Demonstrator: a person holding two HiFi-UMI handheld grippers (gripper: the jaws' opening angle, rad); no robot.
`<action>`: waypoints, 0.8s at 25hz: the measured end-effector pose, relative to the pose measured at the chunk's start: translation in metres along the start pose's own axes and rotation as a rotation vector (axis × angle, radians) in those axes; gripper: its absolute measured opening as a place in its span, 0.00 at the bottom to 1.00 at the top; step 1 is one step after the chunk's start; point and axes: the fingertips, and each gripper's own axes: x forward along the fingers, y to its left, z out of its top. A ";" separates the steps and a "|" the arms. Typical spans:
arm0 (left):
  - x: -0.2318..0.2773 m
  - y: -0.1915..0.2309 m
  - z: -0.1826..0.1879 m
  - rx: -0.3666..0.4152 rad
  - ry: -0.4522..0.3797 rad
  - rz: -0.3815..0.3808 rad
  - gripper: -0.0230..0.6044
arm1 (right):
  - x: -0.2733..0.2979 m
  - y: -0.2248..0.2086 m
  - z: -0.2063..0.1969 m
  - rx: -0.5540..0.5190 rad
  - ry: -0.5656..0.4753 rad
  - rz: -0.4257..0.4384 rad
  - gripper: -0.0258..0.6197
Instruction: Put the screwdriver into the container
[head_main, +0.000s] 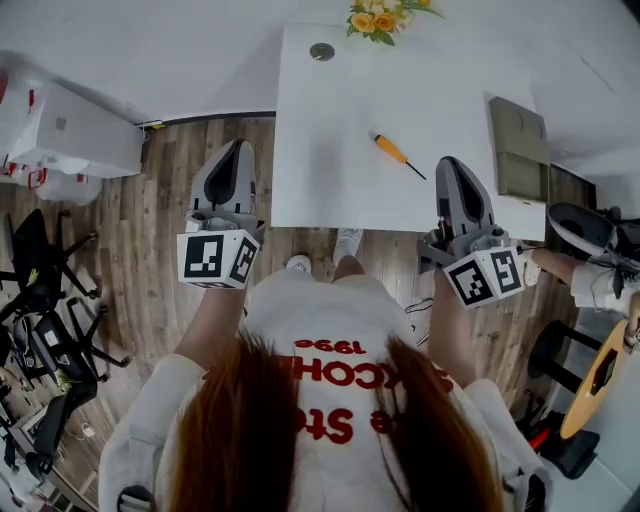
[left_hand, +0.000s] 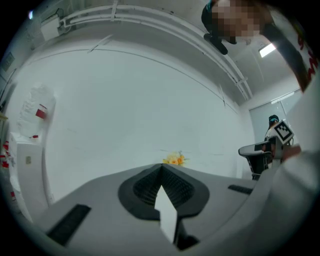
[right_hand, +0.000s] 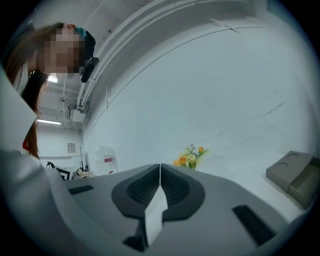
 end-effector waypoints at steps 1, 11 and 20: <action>0.005 0.000 0.002 0.001 -0.004 0.015 0.05 | 0.007 -0.005 0.004 -0.007 0.001 0.016 0.05; 0.068 -0.015 -0.002 0.024 -0.019 0.143 0.05 | 0.059 -0.067 0.028 -0.027 0.001 0.191 0.05; 0.097 -0.032 -0.014 0.039 0.007 0.247 0.05 | 0.089 -0.108 0.026 -0.025 0.040 0.314 0.09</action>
